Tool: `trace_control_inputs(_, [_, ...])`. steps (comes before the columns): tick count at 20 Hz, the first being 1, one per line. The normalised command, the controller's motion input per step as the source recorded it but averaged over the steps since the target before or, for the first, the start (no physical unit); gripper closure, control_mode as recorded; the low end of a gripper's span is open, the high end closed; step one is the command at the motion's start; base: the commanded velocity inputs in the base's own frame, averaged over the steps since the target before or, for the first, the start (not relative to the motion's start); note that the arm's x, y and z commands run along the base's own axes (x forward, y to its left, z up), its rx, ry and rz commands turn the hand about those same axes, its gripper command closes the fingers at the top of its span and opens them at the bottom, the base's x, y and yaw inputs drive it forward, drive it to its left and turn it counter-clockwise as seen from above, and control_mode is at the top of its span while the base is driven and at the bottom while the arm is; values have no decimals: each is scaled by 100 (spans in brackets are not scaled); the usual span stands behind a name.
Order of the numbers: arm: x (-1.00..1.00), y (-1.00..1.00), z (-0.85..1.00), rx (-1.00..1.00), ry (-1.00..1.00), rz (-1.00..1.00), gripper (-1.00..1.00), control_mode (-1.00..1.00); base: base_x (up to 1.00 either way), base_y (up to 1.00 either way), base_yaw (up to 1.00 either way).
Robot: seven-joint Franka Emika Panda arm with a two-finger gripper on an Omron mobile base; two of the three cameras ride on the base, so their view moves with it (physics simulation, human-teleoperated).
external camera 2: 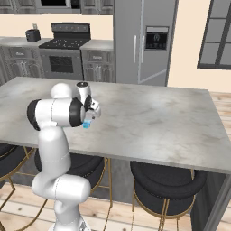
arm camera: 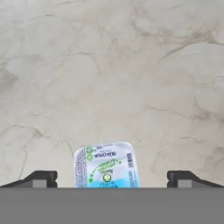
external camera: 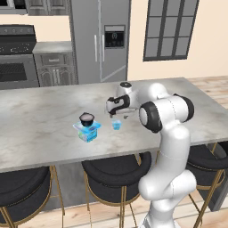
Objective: Stack the yogurt containers by placing the smaller containers on top of the larger containers.
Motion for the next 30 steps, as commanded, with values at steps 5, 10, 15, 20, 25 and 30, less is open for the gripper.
trace_control_inputs(5, [1, 0, 0, 0, 7, 19, -100, -100, 0, 0, 0])
trace_control_inputs(10, [0, 0, -4, 0, 4, 17, -100, -100, 0, 0, 0])
trace_control_inputs(15, [0, 0, -7, 0, 2, 10, -100, -100, 0, 0, 0])
trace_control_inputs(20, [0, 1, -10, 0, 4, 4, -100, -100, 0, 0, 0])
trace_control_inputs(25, [0, 10, -8, 0, 6, 1, -100, -100, 0, 0, 0])
trace_control_inputs(30, [0, 14, -5, 0, 6, 0, -100, -100, 0, 0, 0])
